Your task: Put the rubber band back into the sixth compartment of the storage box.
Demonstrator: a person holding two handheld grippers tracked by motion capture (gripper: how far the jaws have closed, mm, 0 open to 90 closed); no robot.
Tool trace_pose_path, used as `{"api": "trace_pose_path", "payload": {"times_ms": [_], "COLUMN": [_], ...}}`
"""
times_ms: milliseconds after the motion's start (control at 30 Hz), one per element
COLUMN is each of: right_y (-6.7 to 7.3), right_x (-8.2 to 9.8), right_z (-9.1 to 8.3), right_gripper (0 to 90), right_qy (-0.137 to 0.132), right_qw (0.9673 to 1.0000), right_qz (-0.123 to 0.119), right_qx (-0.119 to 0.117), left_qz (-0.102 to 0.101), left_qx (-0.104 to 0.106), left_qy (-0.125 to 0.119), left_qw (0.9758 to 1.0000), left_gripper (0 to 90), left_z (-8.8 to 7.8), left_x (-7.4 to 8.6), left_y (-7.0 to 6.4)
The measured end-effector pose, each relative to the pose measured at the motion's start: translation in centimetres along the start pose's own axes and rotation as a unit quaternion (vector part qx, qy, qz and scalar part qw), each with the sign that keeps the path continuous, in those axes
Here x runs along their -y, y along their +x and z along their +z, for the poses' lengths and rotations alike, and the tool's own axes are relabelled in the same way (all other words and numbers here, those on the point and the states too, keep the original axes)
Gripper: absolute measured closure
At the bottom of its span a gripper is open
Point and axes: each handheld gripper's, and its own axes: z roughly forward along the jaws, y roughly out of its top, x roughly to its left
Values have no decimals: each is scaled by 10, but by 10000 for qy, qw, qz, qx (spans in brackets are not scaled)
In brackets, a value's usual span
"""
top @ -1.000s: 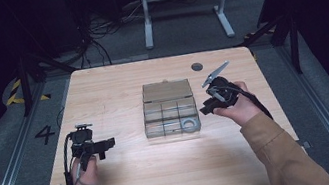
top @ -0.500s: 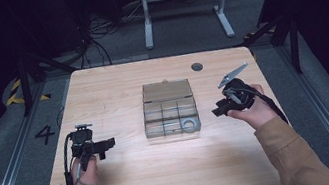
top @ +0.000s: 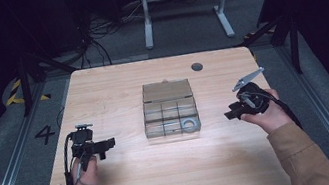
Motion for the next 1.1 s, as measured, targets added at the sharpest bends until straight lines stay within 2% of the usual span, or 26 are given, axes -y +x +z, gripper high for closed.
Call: {"api": "trace_pose_path", "payload": {"times_ms": [133,300,433,767,1100], "right_y": [-2,-3,-4,-7,-9], "right_x": [10,19,28,54,68], "right_z": [-1,2,5,22,35], "right_gripper": [580,568,557,541,529], "right_qy": [-137,-95,-176,-280,-343], "right_qw": [9999,9999,9997,9988,9982], "right_qz": [37,68,141,328,407], "right_qx": [15,70,86,211,273], "left_qz": [-1,0,-1,6,4], "left_qx": [-2,-7,-9,-6,-7], "left_qy": [-1,-1,-5,-3,1], "left_qw": [10000,10000,10000,10000,10000], "left_gripper": [161,161,161,161,161], "left_z": [0,0,0,0,0], "left_x": [0,0,0,0,0], "left_y": [0,0,0,-1,0]}}
